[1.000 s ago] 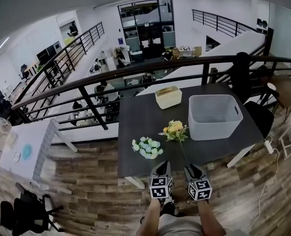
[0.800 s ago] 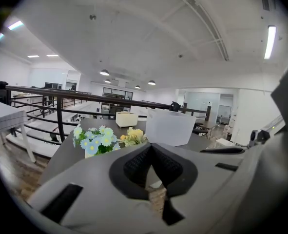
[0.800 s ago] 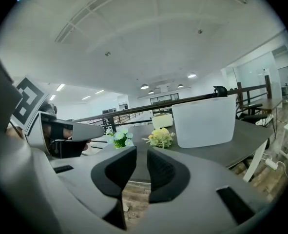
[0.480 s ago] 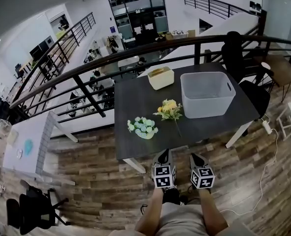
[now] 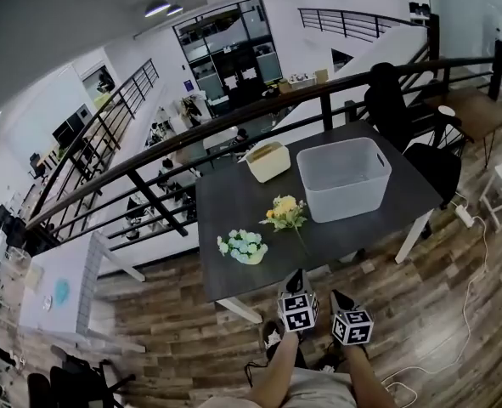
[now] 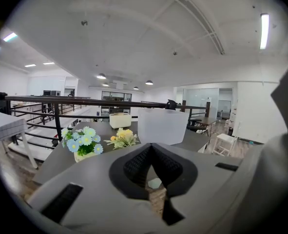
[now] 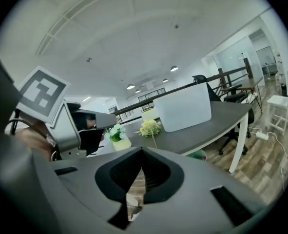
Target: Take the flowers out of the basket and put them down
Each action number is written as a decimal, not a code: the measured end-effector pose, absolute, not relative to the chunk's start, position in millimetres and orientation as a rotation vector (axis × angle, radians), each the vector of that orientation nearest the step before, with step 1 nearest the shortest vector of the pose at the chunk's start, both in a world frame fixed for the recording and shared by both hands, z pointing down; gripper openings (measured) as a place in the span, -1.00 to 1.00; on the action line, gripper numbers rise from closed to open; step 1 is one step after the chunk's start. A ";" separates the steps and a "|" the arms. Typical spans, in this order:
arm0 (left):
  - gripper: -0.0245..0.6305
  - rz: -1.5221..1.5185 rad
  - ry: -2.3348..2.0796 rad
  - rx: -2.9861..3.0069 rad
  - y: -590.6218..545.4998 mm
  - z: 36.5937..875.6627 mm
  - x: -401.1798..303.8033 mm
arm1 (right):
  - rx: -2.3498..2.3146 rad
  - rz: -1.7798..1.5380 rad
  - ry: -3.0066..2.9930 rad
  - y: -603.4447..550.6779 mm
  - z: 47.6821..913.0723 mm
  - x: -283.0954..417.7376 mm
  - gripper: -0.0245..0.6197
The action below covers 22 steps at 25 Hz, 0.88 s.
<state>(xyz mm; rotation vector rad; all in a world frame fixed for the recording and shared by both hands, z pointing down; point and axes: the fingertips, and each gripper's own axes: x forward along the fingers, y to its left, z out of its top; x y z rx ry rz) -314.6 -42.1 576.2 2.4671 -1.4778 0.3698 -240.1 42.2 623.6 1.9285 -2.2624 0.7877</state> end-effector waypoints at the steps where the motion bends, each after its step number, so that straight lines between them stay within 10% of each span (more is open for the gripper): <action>1: -0.88 0.380 -1.475 2.472 -43.5 576.5 -312.8 | 1.926 0.808 -2.261 41.8 625.5 -241.7 -0.87; 22: -0.88 0.454 -1.367 2.501 -71.6 587.7 -309.5 | 1.809 0.754 -2.305 -18.5 600.9 -227.0 -0.87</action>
